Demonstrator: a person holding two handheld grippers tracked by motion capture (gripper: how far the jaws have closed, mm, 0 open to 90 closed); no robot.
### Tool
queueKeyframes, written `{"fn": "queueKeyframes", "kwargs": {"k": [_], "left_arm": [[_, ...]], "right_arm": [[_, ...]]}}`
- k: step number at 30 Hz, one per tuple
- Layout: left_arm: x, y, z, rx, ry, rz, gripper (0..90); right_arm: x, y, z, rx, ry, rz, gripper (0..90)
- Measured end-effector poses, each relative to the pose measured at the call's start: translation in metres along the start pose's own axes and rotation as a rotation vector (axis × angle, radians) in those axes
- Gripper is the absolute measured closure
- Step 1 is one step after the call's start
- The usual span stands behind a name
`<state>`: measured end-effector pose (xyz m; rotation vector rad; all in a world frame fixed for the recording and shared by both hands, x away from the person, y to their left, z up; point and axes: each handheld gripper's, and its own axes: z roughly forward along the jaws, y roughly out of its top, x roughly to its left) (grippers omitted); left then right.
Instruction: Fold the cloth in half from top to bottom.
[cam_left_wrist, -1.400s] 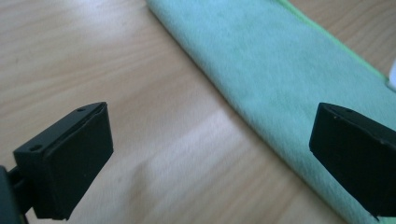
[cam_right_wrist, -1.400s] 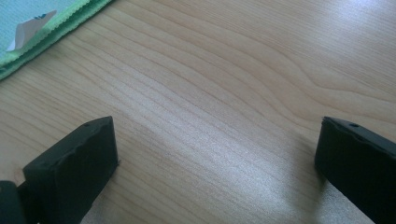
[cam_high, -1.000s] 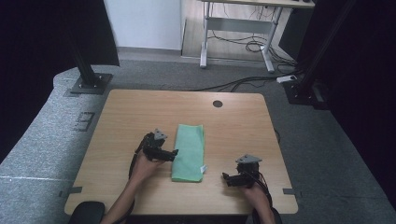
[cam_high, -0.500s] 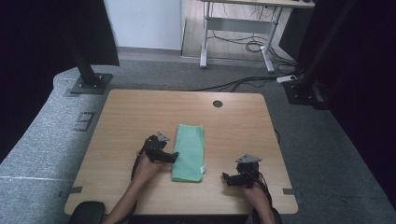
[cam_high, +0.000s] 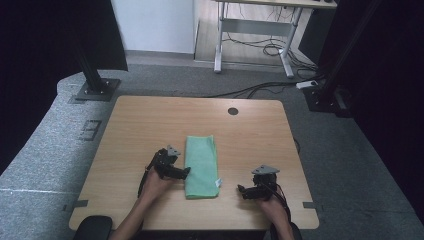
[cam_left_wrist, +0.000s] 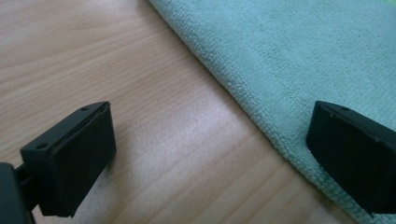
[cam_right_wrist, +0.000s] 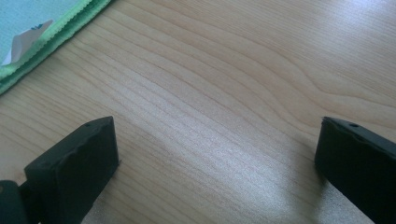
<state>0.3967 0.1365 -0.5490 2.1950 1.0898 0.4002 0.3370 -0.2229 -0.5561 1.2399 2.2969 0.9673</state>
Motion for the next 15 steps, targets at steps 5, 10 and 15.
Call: {"fn": "queueKeyframes", "kwargs": {"k": [5,10,15], "left_arm": [[-0.003,-0.005,-0.004,0.001,-0.008,0.008,1.5],[-0.005,-0.011,-0.01,0.008,-0.023,0.022,1.5],[-0.005,-0.014,-0.014,0.009,-0.031,0.029,1.4]], "right_arm": [[0.0,0.005,-0.002,-0.004,0.032,0.016,5.7],[0.001,0.014,-0.004,-0.036,0.064,0.03,6.9],[0.004,0.024,-0.002,-0.056,0.094,0.034,8.0]]}}
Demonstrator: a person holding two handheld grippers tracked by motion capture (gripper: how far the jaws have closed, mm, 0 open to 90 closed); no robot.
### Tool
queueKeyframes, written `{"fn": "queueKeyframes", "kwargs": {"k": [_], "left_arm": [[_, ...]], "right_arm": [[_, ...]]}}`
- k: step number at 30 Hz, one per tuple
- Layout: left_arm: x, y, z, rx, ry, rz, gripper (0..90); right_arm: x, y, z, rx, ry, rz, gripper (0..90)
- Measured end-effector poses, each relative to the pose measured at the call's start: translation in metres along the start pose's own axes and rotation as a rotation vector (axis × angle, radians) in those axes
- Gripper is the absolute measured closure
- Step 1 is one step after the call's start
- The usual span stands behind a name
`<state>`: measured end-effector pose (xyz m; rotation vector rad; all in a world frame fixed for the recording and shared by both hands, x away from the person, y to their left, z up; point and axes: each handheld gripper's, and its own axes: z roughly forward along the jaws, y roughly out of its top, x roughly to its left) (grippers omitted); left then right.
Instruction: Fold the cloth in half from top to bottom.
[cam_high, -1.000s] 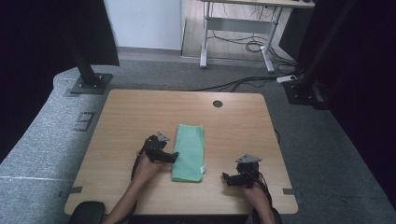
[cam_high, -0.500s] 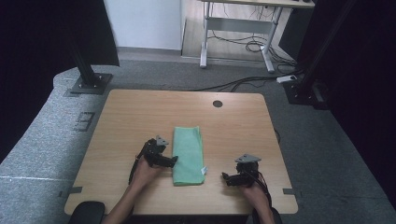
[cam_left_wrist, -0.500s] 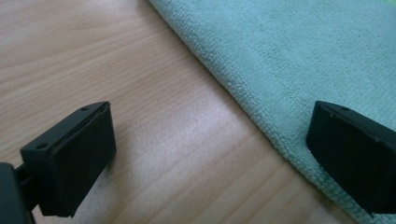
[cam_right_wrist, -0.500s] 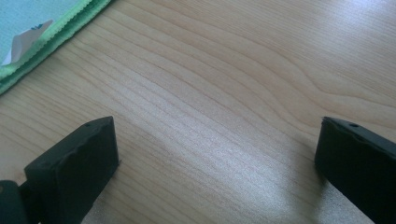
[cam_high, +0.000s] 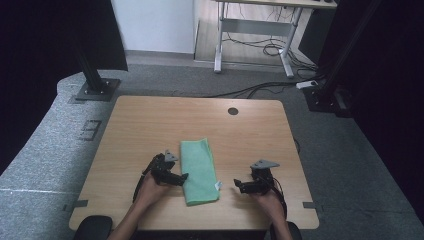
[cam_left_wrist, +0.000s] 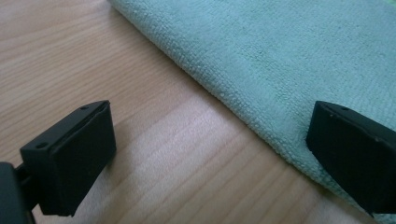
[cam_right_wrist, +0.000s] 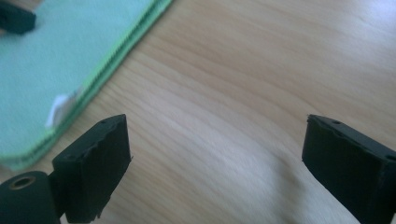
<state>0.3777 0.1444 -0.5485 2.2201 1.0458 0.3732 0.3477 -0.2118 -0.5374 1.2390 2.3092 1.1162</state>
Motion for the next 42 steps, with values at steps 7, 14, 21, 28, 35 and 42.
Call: {"fn": "queueKeyframes", "kwargs": {"k": [7,14,21,28,35,42], "left_arm": [[0.0,-0.003,-0.001,-0.007,-0.001,0.0,1.4],[0.0,-0.003,-0.001,-0.006,-0.001,0.002,1.4],[0.0,-0.003,-0.002,-0.006,-0.004,0.001,1.4],[-0.002,-0.008,-0.006,-0.007,-0.016,0.015,1.4],[-0.004,-0.01,-0.007,-0.007,-0.018,0.017,1.4],[-0.004,-0.01,-0.007,-0.006,-0.018,0.019,1.4]], "right_arm": [[0.02,0.021,0.017,-0.011,0.056,-0.026,8.1],[0.042,0.034,0.039,0.013,0.084,-0.099,8.0],[0.053,0.028,0.058,0.094,0.053,-0.153,8.4],[0.07,0.019,0.049,0.109,0.064,-0.175,9.0],[0.074,0.02,0.045,0.124,0.089,-0.189,11.8],[0.053,0.05,0.047,0.068,0.108,-0.121,12.9]]}}
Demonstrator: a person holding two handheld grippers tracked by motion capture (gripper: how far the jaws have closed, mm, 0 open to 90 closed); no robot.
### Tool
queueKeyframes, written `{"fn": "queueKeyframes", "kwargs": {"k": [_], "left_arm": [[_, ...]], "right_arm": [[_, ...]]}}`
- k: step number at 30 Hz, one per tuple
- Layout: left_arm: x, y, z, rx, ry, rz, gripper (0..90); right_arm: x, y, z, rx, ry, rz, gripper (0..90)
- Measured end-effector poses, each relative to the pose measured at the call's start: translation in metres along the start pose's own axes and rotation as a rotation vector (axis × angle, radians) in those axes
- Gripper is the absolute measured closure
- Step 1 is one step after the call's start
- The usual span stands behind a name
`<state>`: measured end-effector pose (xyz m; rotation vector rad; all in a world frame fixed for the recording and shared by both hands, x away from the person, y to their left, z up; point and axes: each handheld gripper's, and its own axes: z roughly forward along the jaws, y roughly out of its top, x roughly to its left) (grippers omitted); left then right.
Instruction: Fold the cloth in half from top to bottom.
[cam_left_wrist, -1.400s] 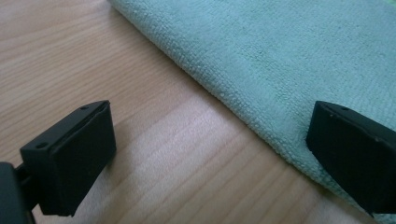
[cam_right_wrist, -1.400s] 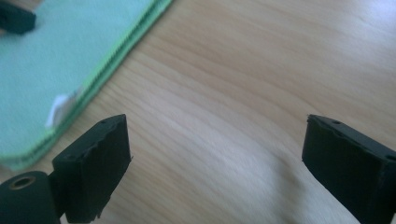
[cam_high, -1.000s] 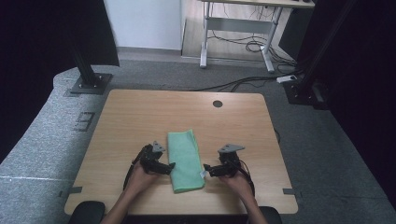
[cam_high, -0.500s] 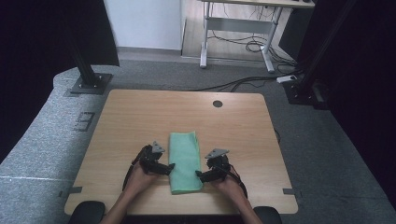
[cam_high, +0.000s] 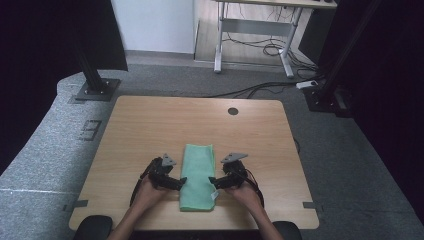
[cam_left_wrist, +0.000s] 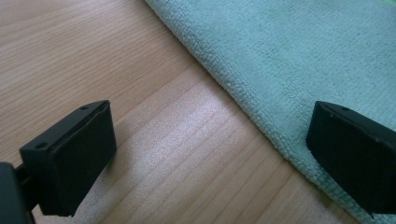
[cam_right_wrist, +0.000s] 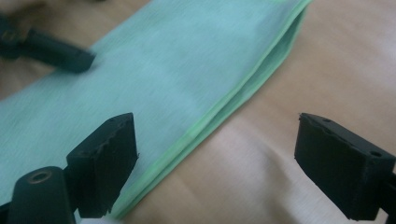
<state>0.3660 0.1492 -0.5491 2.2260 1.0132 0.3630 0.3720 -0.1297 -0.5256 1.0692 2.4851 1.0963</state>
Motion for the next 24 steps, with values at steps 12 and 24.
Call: {"fn": "queueKeyframes", "kwargs": {"k": [12,24], "left_arm": [[0.0,0.0,0.0,-0.001,0.004,-0.004,1.3],[0.0,0.0,0.0,-0.001,0.003,-0.005,1.3]], "right_arm": [[-0.023,0.04,0.023,0.012,-0.026,-0.013,31.6],[-0.039,0.074,0.045,0.029,-0.071,-0.021,55.5]]}}
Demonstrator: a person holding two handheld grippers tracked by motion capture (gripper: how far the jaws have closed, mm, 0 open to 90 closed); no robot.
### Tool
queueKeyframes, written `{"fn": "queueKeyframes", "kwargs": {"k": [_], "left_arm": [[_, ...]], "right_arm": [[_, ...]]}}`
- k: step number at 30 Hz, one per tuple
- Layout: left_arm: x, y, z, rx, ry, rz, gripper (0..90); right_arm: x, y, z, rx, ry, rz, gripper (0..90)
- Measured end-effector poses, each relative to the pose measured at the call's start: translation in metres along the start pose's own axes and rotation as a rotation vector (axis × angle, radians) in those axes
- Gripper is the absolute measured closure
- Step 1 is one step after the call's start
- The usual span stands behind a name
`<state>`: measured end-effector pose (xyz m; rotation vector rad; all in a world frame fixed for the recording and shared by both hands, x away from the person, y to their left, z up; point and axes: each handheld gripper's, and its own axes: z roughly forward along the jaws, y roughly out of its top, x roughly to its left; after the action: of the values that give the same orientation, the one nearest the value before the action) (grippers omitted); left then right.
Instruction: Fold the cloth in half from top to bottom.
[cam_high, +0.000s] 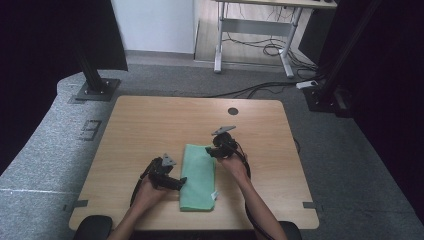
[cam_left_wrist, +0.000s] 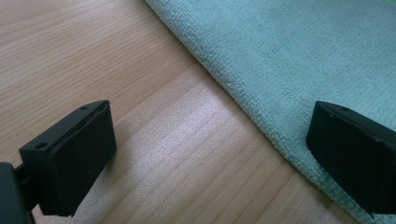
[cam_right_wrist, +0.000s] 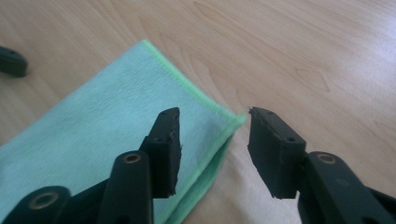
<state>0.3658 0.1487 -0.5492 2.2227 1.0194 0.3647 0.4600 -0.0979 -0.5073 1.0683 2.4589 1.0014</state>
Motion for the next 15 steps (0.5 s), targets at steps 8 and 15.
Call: {"fn": "queueKeyframes", "kwargs": {"k": [8,15], "left_arm": [[0.0,0.0,0.0,0.0,0.0,0.0,1.3],[0.0,0.0,0.0,0.0,0.001,0.001,1.3]], "right_arm": [[-0.011,-0.001,0.021,0.072,0.001,0.005,56.5],[-0.017,-0.006,0.03,0.083,0.056,0.026,72.7]]}}
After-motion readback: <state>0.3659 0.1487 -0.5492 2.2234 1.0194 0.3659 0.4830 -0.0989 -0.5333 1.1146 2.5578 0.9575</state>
